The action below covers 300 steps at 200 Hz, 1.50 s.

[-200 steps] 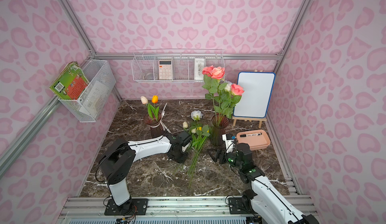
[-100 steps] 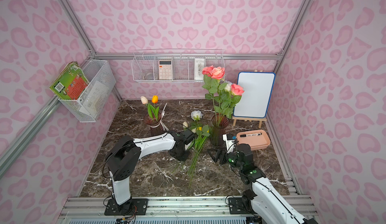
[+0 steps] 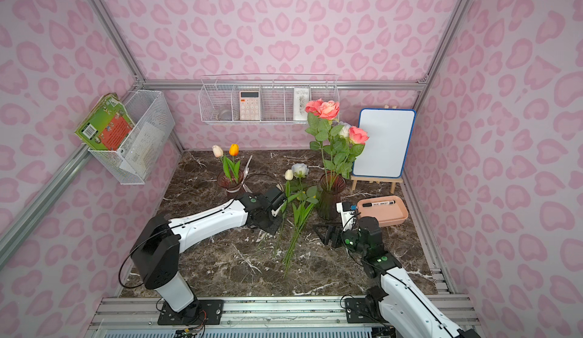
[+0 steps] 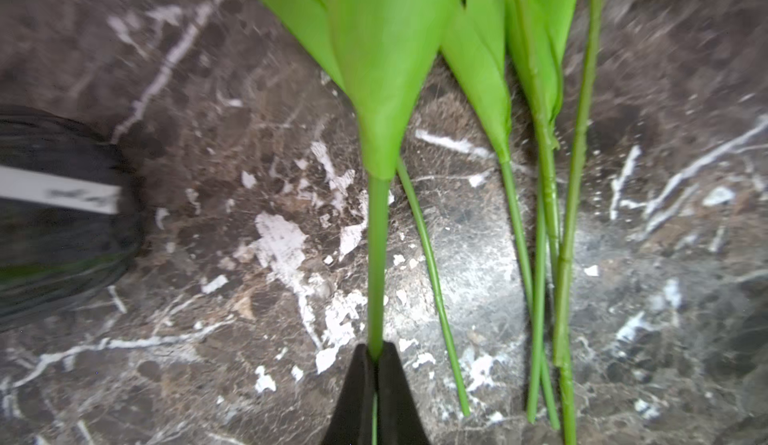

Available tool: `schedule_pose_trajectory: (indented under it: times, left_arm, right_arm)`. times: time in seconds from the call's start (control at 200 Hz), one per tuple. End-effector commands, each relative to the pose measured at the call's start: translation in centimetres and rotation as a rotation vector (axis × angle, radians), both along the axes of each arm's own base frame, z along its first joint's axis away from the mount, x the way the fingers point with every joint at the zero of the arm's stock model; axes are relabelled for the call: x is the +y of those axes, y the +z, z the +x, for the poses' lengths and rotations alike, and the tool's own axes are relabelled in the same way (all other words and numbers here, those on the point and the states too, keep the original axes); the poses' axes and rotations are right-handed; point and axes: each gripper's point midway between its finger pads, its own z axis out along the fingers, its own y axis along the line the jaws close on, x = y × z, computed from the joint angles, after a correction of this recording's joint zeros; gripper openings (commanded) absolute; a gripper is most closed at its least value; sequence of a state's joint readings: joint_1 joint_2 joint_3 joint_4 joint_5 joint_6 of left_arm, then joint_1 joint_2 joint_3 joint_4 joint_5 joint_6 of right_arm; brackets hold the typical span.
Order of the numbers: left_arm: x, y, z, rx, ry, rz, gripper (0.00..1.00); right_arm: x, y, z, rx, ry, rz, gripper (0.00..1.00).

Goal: Arrange the flowers in different vases according to their variety
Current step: Pick up the flower at the center of the board, then insert the flower into the vase.

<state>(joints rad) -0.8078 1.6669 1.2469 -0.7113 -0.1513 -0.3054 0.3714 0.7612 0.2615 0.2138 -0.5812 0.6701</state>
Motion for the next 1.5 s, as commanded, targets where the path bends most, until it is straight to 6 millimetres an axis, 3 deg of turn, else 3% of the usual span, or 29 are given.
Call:
schedule_pose_trajectory:
  times: [0.0, 0.17, 0.43, 0.615, 0.785, 0.975, 1.145, 1.365, 1.495]
  left_arm:
    - [0.8, 2.5, 0.4, -0.094, 0.002, -0.018, 0.0]
    - [0.9, 7.2, 0.3, -0.211, 0.002, -0.138, 0.0]
    - [2.5, 17.6, 2.8, -0.503, 0.057, -0.245, 0.0]
    - [6.0, 23.6, 5.7, -0.695, 0.157, -0.328, 0.0]
    - [9.4, 26.9, 8.3, -0.846, 0.226, -0.376, 0.0]
    - [12.0, 28.1, 10.6, -0.958, 0.277, -0.368, 0.0]
    - [13.7, 27.4, 12.9, -1.003, 0.306, -0.397, 0.0]
    - [14.9, 25.2, 14.9, -0.995, 0.33, -0.414, 0.0]
    - [14.3, 22.8, 14.9, -0.961, 0.302, -0.44, 0.0]
  right_arm:
    - [0.2, 1.2, 0.2, -0.035, 0.006, 0.027, 0.82]
    - [0.2, 1.2, 0.1, -0.045, 0.004, 0.035, 0.82]
    - [0.4, 1.3, 0.0, -0.045, 0.015, 0.049, 0.84]
    - [0.3, 1.1, -0.2, -0.043, 0.016, 0.053, 0.88]
    - [0.4, 1.3, -0.5, -0.045, 0.026, 0.055, 0.95]
    - [0.2, 1.4, -0.7, -0.054, 0.023, 0.048, 0.98]
    - [0.2, 1.7, -0.5, -0.056, 0.022, 0.047, 0.98]
    - [0.2, 1.9, -0.5, -0.055, 0.022, 0.047, 0.98]
    - [0.2, 1.8, -0.4, -0.052, 0.016, 0.045, 0.98]
